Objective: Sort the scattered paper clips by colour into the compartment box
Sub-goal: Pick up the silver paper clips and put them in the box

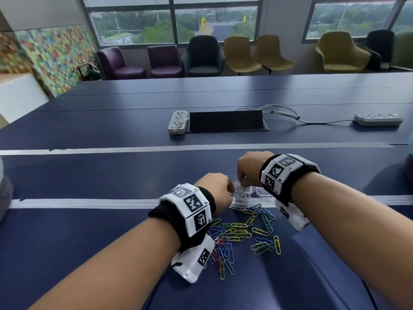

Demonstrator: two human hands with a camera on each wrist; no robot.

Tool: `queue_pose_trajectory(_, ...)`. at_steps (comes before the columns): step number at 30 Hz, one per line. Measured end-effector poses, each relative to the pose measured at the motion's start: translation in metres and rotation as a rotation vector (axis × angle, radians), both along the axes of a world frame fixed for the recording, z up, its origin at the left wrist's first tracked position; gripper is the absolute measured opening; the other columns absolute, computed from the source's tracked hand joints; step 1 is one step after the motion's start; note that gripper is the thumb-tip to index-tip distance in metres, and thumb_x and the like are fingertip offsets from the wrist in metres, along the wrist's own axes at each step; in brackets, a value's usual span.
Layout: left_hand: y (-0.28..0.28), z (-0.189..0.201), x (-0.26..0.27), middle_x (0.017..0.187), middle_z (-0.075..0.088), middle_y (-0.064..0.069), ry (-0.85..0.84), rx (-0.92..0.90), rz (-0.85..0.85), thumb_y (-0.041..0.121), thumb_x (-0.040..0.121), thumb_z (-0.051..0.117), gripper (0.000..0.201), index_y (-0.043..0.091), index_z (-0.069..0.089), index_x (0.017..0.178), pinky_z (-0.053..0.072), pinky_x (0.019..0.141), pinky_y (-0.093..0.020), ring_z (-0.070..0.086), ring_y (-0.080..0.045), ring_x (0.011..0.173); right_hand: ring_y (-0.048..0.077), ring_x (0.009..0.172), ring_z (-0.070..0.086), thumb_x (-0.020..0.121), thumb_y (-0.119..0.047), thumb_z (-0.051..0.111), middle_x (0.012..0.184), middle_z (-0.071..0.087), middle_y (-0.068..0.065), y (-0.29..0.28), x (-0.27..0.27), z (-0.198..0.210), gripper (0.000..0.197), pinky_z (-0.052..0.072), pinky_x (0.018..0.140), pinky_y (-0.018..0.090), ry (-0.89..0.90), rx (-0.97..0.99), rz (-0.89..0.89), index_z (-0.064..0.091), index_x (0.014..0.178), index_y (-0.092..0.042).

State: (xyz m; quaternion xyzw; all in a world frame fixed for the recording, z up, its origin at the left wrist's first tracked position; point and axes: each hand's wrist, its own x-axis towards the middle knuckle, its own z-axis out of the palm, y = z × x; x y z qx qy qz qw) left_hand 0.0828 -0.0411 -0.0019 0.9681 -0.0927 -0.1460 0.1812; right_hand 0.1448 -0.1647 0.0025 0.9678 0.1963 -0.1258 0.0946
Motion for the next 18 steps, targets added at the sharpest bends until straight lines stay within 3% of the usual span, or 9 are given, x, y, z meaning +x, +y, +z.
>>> queue_pose_trajectory(4, -0.002, -0.008, -0.001, 0.131, 0.059, -0.005, 0.023, 0.082, -0.029, 0.009, 0.090, 0.044, 0.040, 0.020, 0.060, 0.125, 0.044, 0.102, -0.031, 0.055, -0.023, 0.120, 0.029, 0.081, 0.065, 0.079, -0.019, 0.056, 0.086, 0.073, 0.007, -0.008, 0.000, 0.001, 0.019, 0.057, 0.071, 0.033, 0.009, 0.137, -0.024, 0.073, 0.082, -0.012)
queue_pose_trajectory(8, -0.003, -0.012, 0.000, 0.133, 0.056, -0.004, 0.000, 0.115, -0.039, 0.013, 0.091, 0.044, 0.042, 0.023, 0.052, 0.131, 0.044, 0.102, -0.032, 0.052, -0.023, 0.123, 0.018, 0.071, 0.053, 0.082, -0.019, 0.058, 0.077, 0.069, 0.000, -0.011, -0.009, 0.011, 0.018, 0.044, 0.068, 0.023, 0.000, 0.217, -0.045, 0.074, 0.082, -0.014)
queue_pose_trajectory(12, -0.004, -0.013, 0.002, 0.136, 0.053, -0.002, -0.016, 0.087, -0.043, 0.015, 0.092, 0.042, 0.045, 0.026, 0.043, 0.136, 0.040, 0.103, -0.031, 0.048, -0.020, 0.126, 0.008, 0.048, 0.051, 0.077, -0.019, 0.065, 0.034, 0.052, -0.007, -0.012, -0.020, 0.014, 0.018, 0.054, 0.068, 0.025, 0.067, 0.247, -0.142, 0.065, 0.059, -0.020)
queue_pose_trajectory(13, -0.004, -0.014, 0.002, 0.138, 0.052, -0.002, -0.012, 0.098, -0.052, 0.015, 0.093, 0.041, 0.046, 0.027, 0.043, 0.137, 0.039, 0.104, -0.032, 0.046, -0.021, 0.128, 0.007, 0.046, 0.051, 0.075, -0.020, 0.067, 0.033, 0.051, -0.006, -0.011, -0.021, 0.014, 0.017, 0.057, 0.069, 0.027, 0.087, 0.254, -0.168, 0.065, 0.058, -0.019)
queue_pose_trajectory(15, -0.006, -0.016, 0.002, 0.139, 0.049, -0.005, -0.001, 0.127, -0.074, 0.015, 0.093, 0.039, 0.048, 0.030, 0.041, 0.138, 0.038, 0.107, -0.036, 0.044, -0.025, 0.130, 0.010, 0.047, 0.053, 0.074, -0.022, 0.072, 0.045, 0.058, -0.003, -0.010, -0.021, 0.013, 0.011, 0.059, 0.071, 0.031, 0.106, 0.262, -0.194, 0.072, 0.067, -0.013)
queue_pose_trajectory(18, -0.008, -0.018, 0.001, 0.132, 0.051, -0.009, 0.009, 0.173, -0.110, 0.015, 0.091, 0.039, 0.052, 0.036, 0.039, 0.139, 0.040, 0.105, -0.043, 0.044, -0.032, 0.126, 0.016, 0.057, 0.059, 0.081, -0.024, 0.069, 0.072, 0.070, 0.004, -0.008, -0.014, 0.012, 0.018, 0.057, 0.075, 0.033, 0.104, 0.269, -0.208, 0.076, 0.083, -0.008)
